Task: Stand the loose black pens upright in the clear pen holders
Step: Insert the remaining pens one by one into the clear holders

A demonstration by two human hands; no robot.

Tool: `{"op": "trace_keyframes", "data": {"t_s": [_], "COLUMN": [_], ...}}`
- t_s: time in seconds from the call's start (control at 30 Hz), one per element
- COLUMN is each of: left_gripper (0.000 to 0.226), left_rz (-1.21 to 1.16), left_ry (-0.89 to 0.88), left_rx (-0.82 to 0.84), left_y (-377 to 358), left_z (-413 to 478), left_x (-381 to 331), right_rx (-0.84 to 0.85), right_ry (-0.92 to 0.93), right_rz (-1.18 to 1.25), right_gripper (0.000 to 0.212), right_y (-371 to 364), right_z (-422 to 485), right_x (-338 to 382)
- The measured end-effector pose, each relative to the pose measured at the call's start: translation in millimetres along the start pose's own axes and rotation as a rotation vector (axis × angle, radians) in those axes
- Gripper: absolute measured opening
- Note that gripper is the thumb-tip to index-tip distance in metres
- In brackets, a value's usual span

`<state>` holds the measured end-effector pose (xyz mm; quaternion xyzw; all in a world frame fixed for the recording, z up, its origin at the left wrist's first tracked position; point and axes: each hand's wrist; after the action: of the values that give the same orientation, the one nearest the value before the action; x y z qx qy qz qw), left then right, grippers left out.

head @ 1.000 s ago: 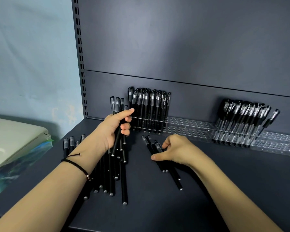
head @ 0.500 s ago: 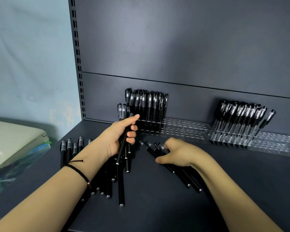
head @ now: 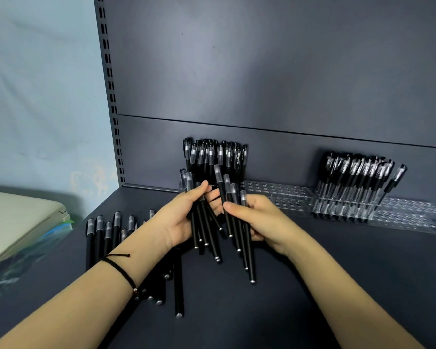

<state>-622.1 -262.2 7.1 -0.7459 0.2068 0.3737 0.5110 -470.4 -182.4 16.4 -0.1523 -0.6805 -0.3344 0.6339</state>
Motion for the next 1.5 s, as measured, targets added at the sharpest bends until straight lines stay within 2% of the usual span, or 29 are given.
{"op": "trace_keyframes", "data": {"t_s": [0.1,0.23,0.37,0.47,0.53,0.63,0.67,0.73,0.77,0.9,1.0,1.13,1.27,1.33,1.4,1.43,1.5], "left_gripper": [0.041,0.038,0.051,0.033,0.015,0.015,0.026,0.043,0.045,0.034,0.027,0.014,0.019,0.019,0.02,0.019,0.017], "left_rz": [0.17,0.208,0.253,0.226,0.216,0.234,0.239,0.205,0.175,0.169,0.268,0.401,0.454,0.449,0.462,0.486,0.563], "left_ry": [-0.025,-0.076,-0.065,-0.106,-0.124,-0.145,-0.156,-0.179,-0.203,-0.377,-0.457,-0.45,-0.47,-0.523,-0.541,-0.539,-0.515], "left_rx": [0.064,0.071,0.04,0.066,0.108,0.151,0.151,0.151,0.152,0.173,0.183,0.195,0.183,0.181,0.218,0.247,0.286], "left_y": [-1.1,-4.3,-4.6,-7.3,-8.6,-8.8,-9.9,-11.5,-11.7,-12.3,-12.6,-10.0,-7.3,-10.6,-15.9,-19.2,-25.3], "left_z": [-1.1,-3.8,-4.7,-6.1,-8.0,-9.8,-10.6,-10.7,-11.1,-16.1,-18.9,-16.0,-12.7,-13.7,-15.2,-15.3,-14.5], "left_x": [2.8,4.6,6.6,7.9,8.4,8.3,8.0,6.2,4.6,-4.2,-3.3,2.1,2.6,1.2,-1.0,-0.8,4.3], "right_rx": [0.077,0.067,-0.033,-0.166,-0.256,-0.328,-0.331,-0.297,-0.257,-0.087,-0.057,-0.118,-0.109,-0.287,-0.469,-0.506,-0.462], "right_ry": [0.005,0.062,0.199,0.257,0.303,0.365,0.364,0.35,0.341,0.356,0.394,0.432,0.317,0.334,0.415,0.467,0.583], "right_rz": [-0.064,-0.109,-0.151,-0.178,-0.241,-0.382,-0.41,-0.426,-0.428,-0.515,-0.563,-0.709,-0.857,-0.755,-0.353,-0.174,-0.009], "right_gripper": [0.015,0.025,0.039,0.053,0.055,0.061,0.064,0.066,0.063,0.045,0.038,0.049,0.066,0.074,0.065,0.058,0.046], "right_y": [-8.4,-14.1,-15.2,-16.9,-17.7,-19.1,-18.6,-16.1,-14.1,-4.4,-3.2,-6.1,3.4,11.1,14.9,15.5,13.0], "right_z": [-1.3,1.2,2.5,3.3,3.3,0.9,0.7,1.2,1.2,-0.6,0.5,0.1,-5.7,-6.7,-5.8,-4.9,-4.1], "right_x": [-1.7,-6.5,-7.6,-9.6,-9.7,-7.8,-7.8,-7.6,-6.4,-4.1,-7.0,-7.6,3.7,10.2,19.0,25.2,38.0]}}
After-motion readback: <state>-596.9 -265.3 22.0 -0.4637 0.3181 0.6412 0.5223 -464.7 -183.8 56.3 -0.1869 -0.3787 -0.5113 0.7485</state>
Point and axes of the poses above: each hand's wrist, its own z-axis towards the middle knuckle, its own y-axis out of the back of the hand, x = y × z, and after that the axes turned 3 degrees about -x, right-handed
